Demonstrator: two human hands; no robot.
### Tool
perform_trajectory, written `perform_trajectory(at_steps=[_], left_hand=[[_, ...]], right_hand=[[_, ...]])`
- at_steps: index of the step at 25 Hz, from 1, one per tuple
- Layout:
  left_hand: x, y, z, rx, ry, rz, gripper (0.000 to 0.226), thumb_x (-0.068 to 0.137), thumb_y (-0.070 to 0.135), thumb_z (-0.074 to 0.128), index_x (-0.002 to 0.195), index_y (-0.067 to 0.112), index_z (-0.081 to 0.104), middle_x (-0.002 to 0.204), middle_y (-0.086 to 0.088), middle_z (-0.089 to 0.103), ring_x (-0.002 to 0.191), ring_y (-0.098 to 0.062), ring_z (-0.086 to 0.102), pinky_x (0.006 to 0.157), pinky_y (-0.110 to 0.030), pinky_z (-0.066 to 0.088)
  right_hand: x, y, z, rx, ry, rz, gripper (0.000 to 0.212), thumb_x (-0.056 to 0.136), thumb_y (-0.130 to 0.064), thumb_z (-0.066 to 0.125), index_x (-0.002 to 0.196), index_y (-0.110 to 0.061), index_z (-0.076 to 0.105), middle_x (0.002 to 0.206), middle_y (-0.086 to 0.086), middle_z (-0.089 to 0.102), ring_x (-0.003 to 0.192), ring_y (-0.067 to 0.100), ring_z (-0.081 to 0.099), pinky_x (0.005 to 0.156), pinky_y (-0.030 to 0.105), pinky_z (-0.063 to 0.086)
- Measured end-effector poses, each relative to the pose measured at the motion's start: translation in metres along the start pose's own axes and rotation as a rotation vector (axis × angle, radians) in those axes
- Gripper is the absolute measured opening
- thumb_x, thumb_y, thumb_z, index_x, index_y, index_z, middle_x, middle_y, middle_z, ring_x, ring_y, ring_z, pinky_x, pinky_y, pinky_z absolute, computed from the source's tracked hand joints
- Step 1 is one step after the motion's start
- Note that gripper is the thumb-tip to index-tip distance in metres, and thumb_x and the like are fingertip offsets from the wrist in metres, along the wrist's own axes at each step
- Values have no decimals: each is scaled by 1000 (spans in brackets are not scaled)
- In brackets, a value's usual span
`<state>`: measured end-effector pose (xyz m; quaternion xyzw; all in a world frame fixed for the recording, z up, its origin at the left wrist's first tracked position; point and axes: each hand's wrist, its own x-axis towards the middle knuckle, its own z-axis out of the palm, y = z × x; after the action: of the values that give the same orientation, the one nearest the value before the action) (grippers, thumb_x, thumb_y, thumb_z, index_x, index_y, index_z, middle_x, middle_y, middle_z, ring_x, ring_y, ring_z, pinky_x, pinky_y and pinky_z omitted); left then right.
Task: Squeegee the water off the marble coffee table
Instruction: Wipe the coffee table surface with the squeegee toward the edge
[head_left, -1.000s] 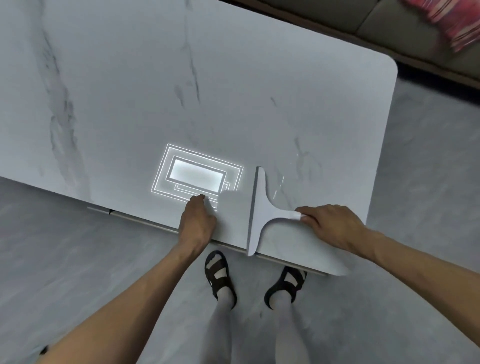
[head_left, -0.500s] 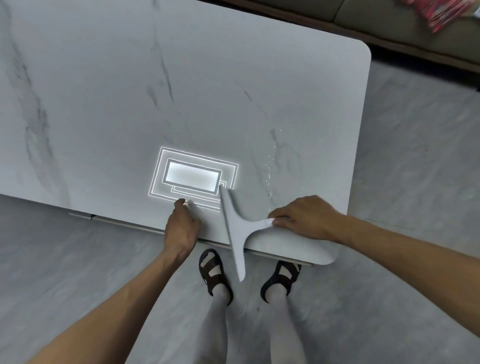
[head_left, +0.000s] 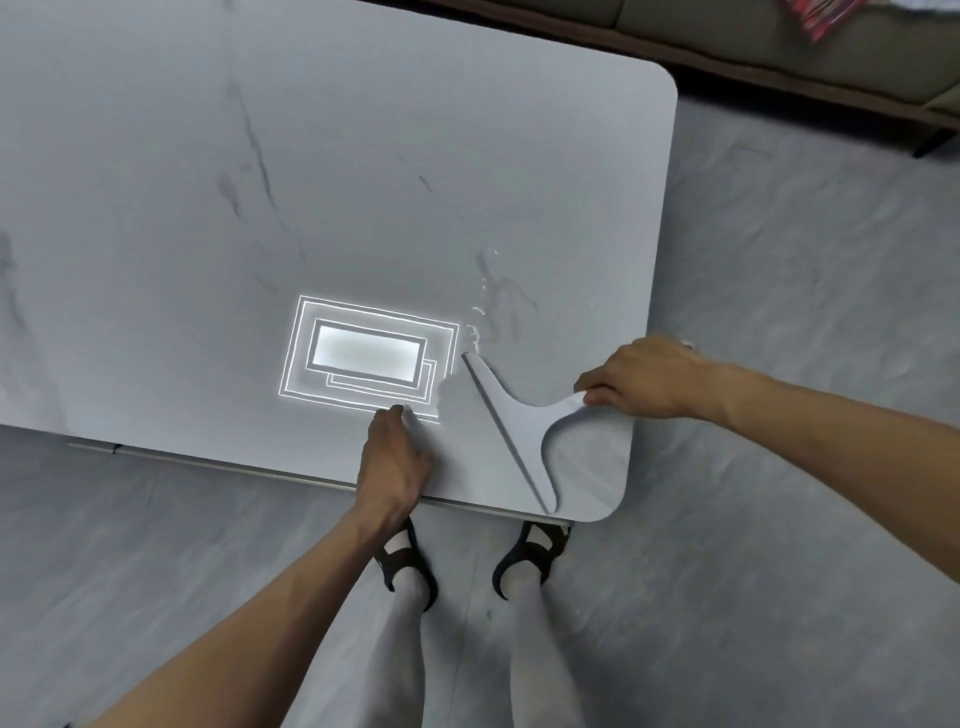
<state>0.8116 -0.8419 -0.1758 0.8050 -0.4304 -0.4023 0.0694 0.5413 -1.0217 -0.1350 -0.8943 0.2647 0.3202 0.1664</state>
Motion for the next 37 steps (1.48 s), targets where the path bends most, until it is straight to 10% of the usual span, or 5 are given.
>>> perform_trajectory(at_steps=[12,17,23,30,37], left_hand=[[0,52,33,-102,56,-244,39,86,15,51,125,14,45,98,-9,61,101,-36,60,73,-30,39],[-3,70,60,-44,-4,-275,57,87,16,57,139,8,36,133,-20,47,122,-37,47,95,-39,40],[10,78,50,15,-116,-325,57,91,14,52,143,7,30,137,-26,45,119,-42,50,99,-45,43],[4,73,29,49,-22,-364,45,92,15,40,137,15,42,122,-17,61,105,-35,60,91,-40,49],[-1,30,6,-61,177,-449,55,87,9,44,142,14,38,124,-19,61,111,-37,58,82,-35,42]], right_hand=[[-24,-3,5,-90,-133,-283,39,96,-56,31,128,-46,50,115,-3,66,100,26,59,65,33,41],[-15,23,9,-194,-112,-298,39,98,-54,32,131,-44,49,117,-3,65,101,23,60,50,25,10],[-7,92,-29,-268,-128,-242,40,96,-56,34,129,-43,52,116,-8,66,99,20,61,68,28,31],[-22,86,-65,-409,20,-303,28,97,-55,32,103,-42,56,58,-11,37,50,7,29,48,24,16],[24,-40,-24,15,-43,-325,35,98,-53,30,125,-45,52,106,-2,66,95,24,58,69,37,42]])
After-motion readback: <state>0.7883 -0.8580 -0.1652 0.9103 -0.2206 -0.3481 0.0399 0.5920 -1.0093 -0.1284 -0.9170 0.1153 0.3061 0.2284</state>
